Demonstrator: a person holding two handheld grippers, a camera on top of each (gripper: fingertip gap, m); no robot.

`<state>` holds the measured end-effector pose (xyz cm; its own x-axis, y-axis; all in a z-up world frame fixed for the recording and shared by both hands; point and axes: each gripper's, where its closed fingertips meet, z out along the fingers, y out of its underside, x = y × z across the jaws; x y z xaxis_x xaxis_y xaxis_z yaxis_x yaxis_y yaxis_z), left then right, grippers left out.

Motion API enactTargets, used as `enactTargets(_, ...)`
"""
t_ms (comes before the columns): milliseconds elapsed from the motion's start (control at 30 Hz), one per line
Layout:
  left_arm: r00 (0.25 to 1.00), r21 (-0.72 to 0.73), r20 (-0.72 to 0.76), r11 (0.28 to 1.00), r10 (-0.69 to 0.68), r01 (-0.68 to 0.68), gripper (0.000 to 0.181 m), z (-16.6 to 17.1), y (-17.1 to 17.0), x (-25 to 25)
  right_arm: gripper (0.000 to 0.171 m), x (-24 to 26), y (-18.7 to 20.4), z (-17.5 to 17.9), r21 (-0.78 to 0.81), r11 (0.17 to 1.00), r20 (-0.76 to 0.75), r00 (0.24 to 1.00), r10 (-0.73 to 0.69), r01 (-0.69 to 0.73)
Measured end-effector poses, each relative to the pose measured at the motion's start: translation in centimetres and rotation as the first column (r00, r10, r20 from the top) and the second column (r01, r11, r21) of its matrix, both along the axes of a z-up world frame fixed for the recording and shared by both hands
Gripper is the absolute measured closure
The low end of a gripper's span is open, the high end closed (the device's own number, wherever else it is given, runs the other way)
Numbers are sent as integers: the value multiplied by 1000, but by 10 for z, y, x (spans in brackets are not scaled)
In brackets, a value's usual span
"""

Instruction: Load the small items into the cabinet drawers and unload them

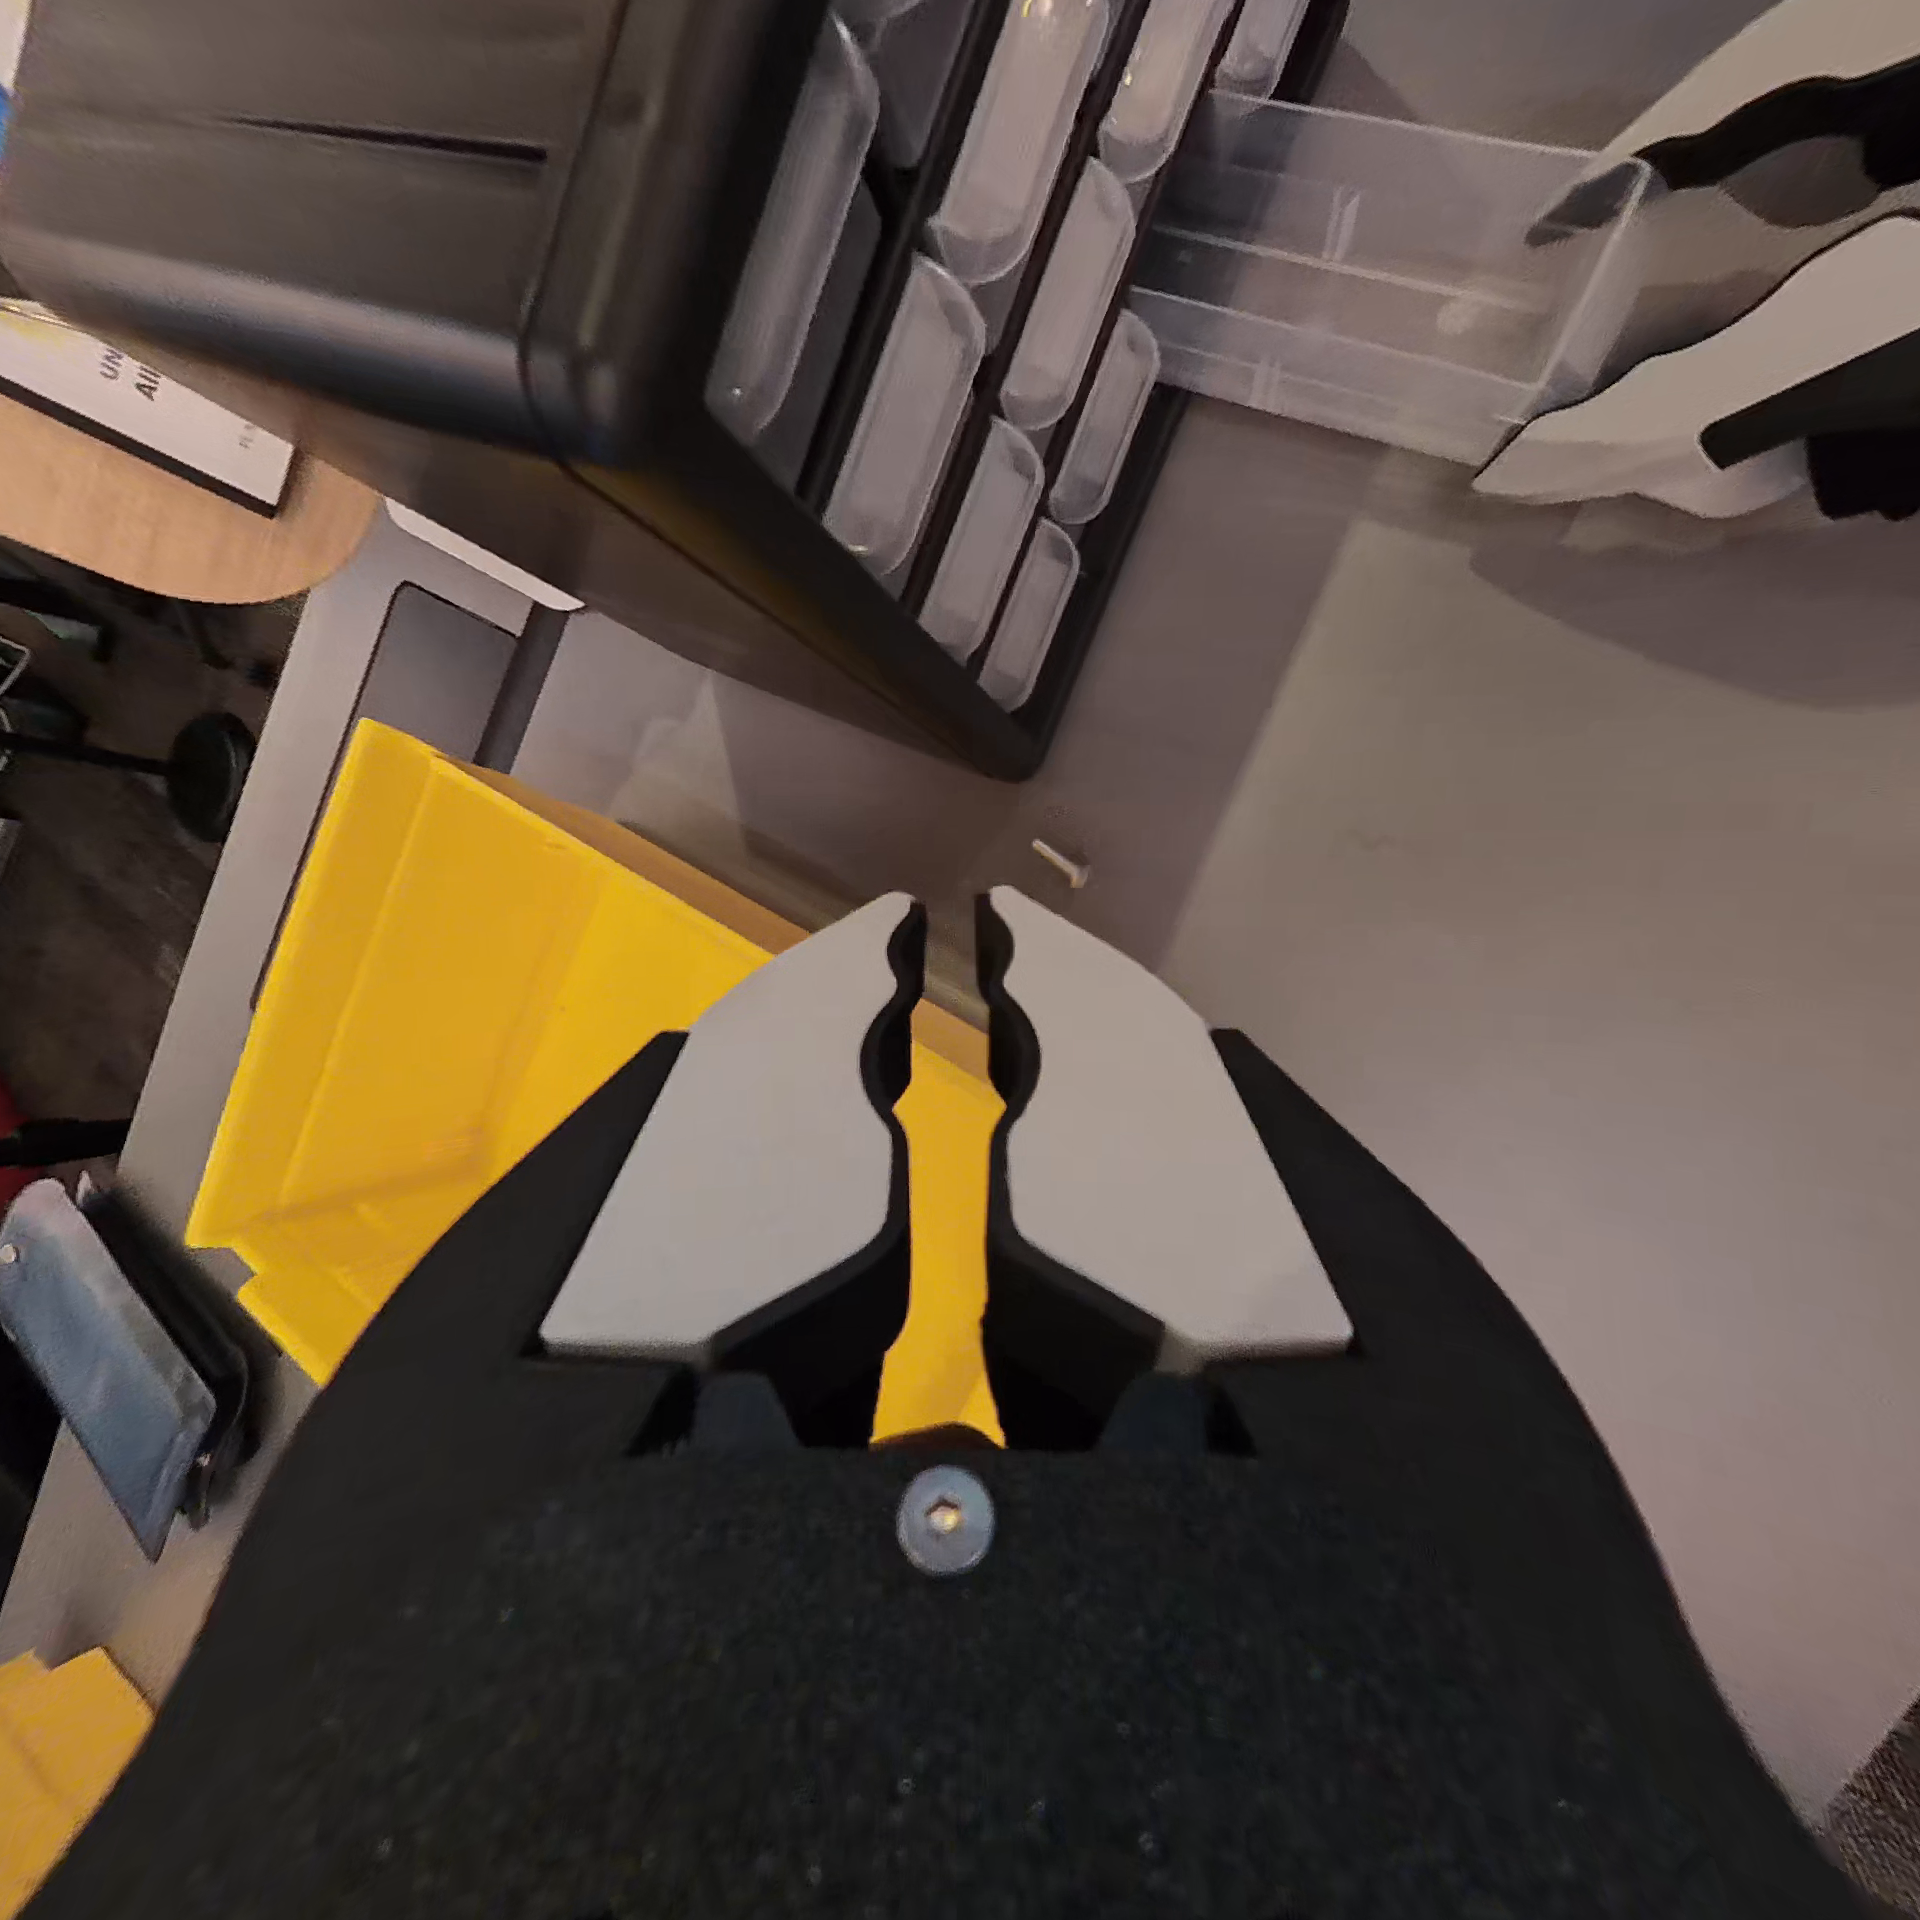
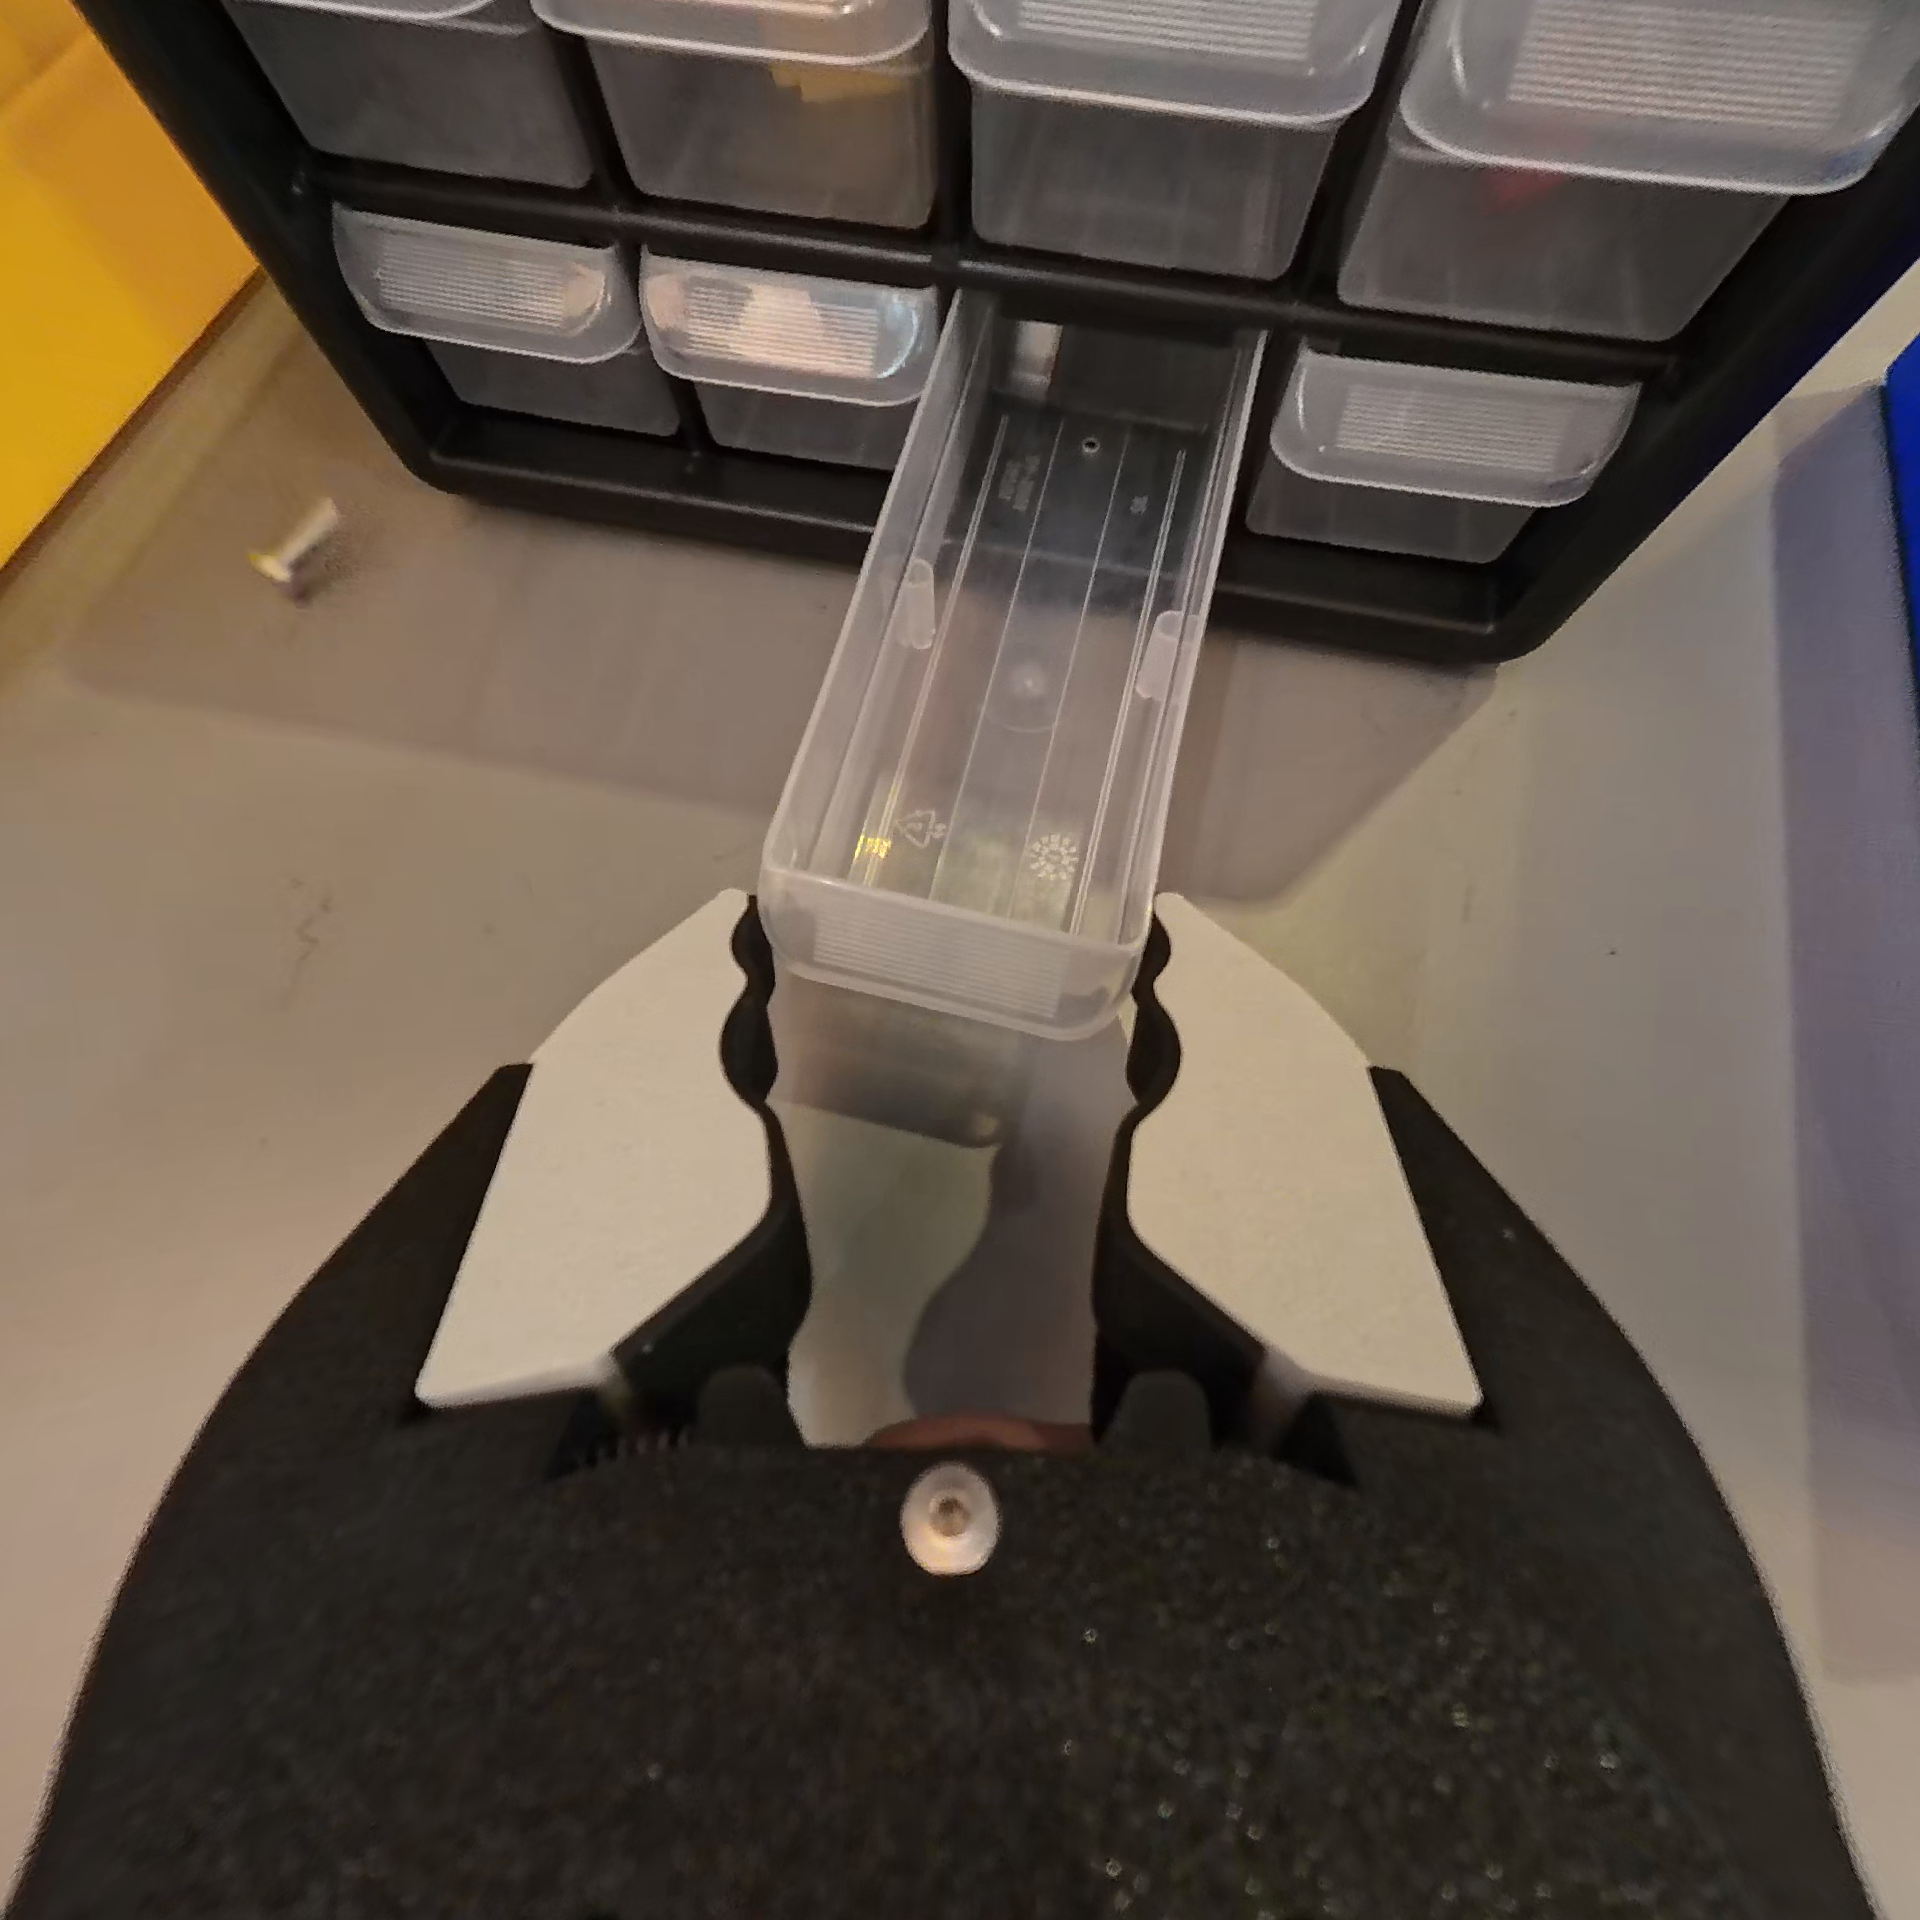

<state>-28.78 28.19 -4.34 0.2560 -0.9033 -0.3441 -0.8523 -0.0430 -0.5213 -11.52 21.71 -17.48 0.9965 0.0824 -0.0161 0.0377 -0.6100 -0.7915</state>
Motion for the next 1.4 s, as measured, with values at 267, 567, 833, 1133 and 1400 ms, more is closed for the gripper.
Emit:
enactTargets(267,968,-218,-115,945,224,-245,141,-61,-23,23,105,-6,-3,1,1,1000,-6,1000,4,-4)
enactTargets(567,811,-192,-470,856,349,-480,152,-127,-7,18,105,-9,-5,3,11,1000,-28,1000,13,-13)
enactTargets(833,784,-139,-493,856,376,-498,157,-134,-2,21,105,-11,-6,4,18,1000,-29,999,19,-18)
enactTargets(1133,870,-185,-9,854,493,-486,147,-120,-19,45,105,-11,-6,4,15,1000,-41,999,20,-20)
enactTargets(1400,779,-22,-1,779,627,-627,149,-129,11,15,105,-10,-6,4,15,1000,-50,998,25,-24)
